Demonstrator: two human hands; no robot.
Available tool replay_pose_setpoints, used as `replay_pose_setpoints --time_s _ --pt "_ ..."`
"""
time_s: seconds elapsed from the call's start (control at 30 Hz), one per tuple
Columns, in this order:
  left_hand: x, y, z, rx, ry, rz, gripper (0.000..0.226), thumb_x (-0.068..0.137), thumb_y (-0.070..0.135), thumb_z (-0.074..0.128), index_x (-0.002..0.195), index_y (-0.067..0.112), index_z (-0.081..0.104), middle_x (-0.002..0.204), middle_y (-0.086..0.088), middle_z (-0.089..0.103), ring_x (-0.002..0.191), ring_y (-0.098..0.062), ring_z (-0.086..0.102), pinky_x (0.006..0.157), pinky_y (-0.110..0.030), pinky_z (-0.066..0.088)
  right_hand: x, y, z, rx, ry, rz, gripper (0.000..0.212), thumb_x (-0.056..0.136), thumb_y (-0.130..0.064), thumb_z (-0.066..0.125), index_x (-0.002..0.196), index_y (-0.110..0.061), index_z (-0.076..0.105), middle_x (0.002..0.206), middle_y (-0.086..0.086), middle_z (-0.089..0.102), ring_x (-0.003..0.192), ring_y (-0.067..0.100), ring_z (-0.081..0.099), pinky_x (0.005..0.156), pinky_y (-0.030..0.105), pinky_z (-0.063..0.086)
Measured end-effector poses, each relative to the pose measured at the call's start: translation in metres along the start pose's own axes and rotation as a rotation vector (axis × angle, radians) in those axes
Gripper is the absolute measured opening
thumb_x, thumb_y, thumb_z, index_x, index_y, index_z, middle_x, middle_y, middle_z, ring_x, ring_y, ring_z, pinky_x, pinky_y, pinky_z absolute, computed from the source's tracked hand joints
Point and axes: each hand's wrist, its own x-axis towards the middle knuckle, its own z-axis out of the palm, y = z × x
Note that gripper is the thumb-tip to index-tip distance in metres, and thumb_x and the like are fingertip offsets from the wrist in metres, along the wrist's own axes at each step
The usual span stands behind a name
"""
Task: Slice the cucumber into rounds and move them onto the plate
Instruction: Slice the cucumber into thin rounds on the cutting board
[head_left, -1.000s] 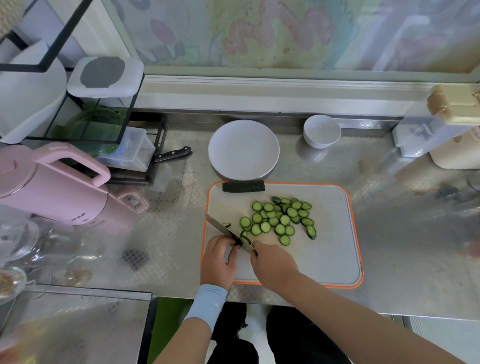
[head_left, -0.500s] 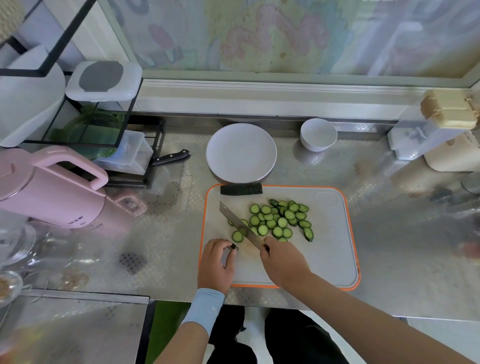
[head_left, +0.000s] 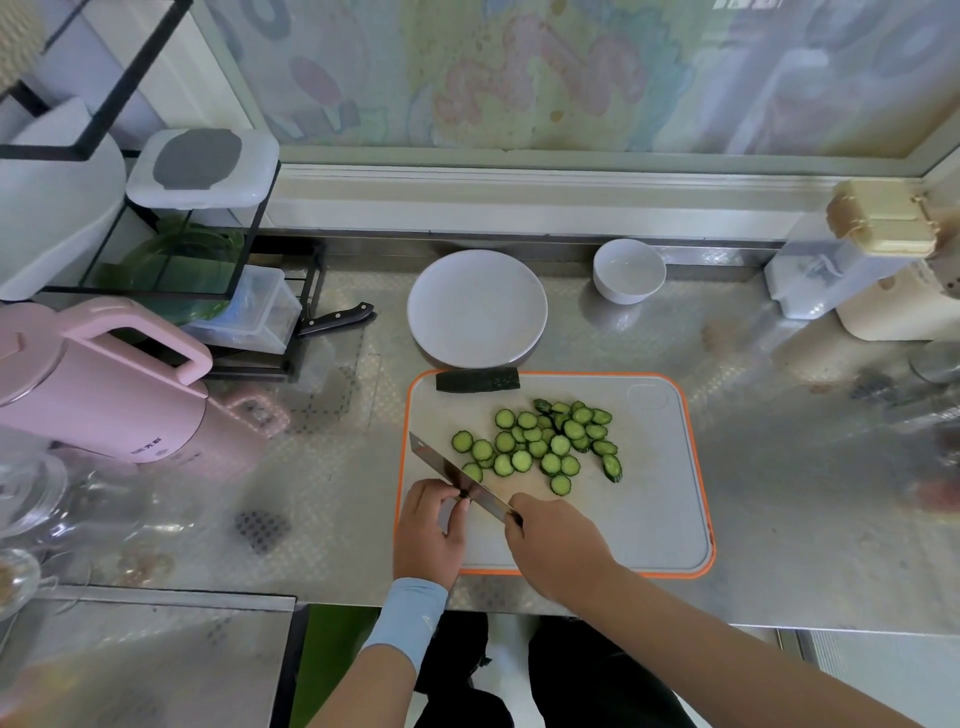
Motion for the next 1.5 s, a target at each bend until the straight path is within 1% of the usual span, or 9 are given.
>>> replay_pose_setpoints --time_s 0.17,0.3,0.47,0.6,0.83,1.13,1.27,1.37,1.5 --pt "0.000 0.001 0.000 0.002 -0.001 -0.005 0.015 0.080 0.002 0.073 0.089 0.011 0.064 0.093 0.007 0.057 0.087 -0.010 0.056 0.079 -0.022 0.048 -0.001 -0.002 -0.001 -0.054 0.014 -0.030 0.024 0.102 -0.033 0.033 0.086 -0.018 0.044 0.066 0.000 0.046 0.064 0.026 0.047 0.048 0.031 0.027" --pt "0.000 0.002 -0.001 -0.003 0.004 -0.010 0.015 0.080 0.001 0.072 0.089 0.010 0.065 0.093 0.008 0.057 0.087 -0.009 0.056 0.079 -0.018 0.047 -0.003 -0.002 -0.001 -0.076 0.019 -0.040 0.024 0.102 -0.032 0.033 0.085 -0.018 0.043 0.063 -0.001 0.044 0.061 0.025 0.046 0.046 0.031 0.025" --pt "0.001 0.000 0.001 -0.019 0.002 -0.015 0.014 0.081 0.000 0.072 0.090 0.009 0.068 0.094 0.004 0.059 0.087 -0.011 0.059 0.080 -0.024 0.050 -0.006 0.000 -0.002 -0.093 0.017 -0.029 0.025 0.102 -0.032 0.033 0.085 -0.018 0.042 0.065 -0.001 0.044 0.063 0.025 0.046 0.053 0.031 0.033" --pt "-0.001 0.000 0.001 -0.023 0.012 -0.017 0.013 0.081 -0.001 0.072 0.090 0.009 0.069 0.095 0.004 0.059 0.087 -0.011 0.059 0.080 -0.023 0.050 -0.007 -0.002 -0.003 -0.087 0.013 -0.031 0.023 0.103 -0.031 0.033 0.086 -0.017 0.041 0.064 -0.001 0.041 0.064 0.026 0.045 0.055 0.032 0.034" --pt "-0.002 -0.001 0.002 -0.037 0.014 -0.019 0.013 0.082 -0.001 0.071 0.090 0.008 0.069 0.096 0.004 0.059 0.087 -0.013 0.061 0.079 -0.028 0.052 -0.002 -0.004 -0.003 -0.132 -0.003 -0.027 0.019 0.102 -0.027 0.034 0.087 -0.018 0.040 0.065 -0.004 0.039 0.065 0.024 0.044 0.045 0.029 0.021" --pt "-0.002 -0.001 0.000 -0.041 0.012 -0.037 0.012 0.082 0.000 0.071 0.089 0.010 0.069 0.096 0.005 0.059 0.088 -0.011 0.060 0.079 -0.028 0.052 0.004 -0.008 -0.002 -0.193 -0.051 -0.039 0.011 0.100 -0.018 0.037 0.090 -0.018 0.038 0.066 -0.003 0.035 0.069 0.026 0.044 0.045 0.028 0.022" --pt "-0.002 0.000 0.000 -0.048 0.006 -0.036 0.014 0.082 0.000 0.071 0.090 0.012 0.069 0.097 0.006 0.059 0.089 -0.007 0.059 0.081 -0.023 0.051 0.007 -0.011 -0.001 -0.182 -0.060 -0.029 0.011 0.101 -0.019 0.036 0.090 -0.019 0.038 0.067 -0.003 0.038 0.069 0.025 0.045 0.045 0.028 0.023" --pt "-0.001 0.001 -0.001 -0.046 0.007 -0.033 0.015 0.082 0.000 0.072 0.090 0.012 0.070 0.096 0.009 0.059 0.088 -0.003 0.057 0.082 -0.015 0.047 0.009 -0.013 0.000 -0.186 -0.075 -0.021 0.008 0.100 -0.018 0.037 0.093 -0.019 0.041 0.076 0.001 0.046 0.071 0.025 0.046 0.045 0.028 0.022" --pt "-0.002 0.001 -0.001 -0.046 0.007 -0.047 0.014 0.082 0.000 0.072 0.088 0.013 0.070 0.095 0.008 0.059 0.087 -0.006 0.058 0.079 -0.017 0.048 0.012 -0.014 0.004 -0.167 -0.094 -0.002 0.009 0.100 -0.017 0.037 0.092 -0.019 0.037 0.081 0.005 0.049 0.071 0.026 0.045 0.046 0.028 0.024"
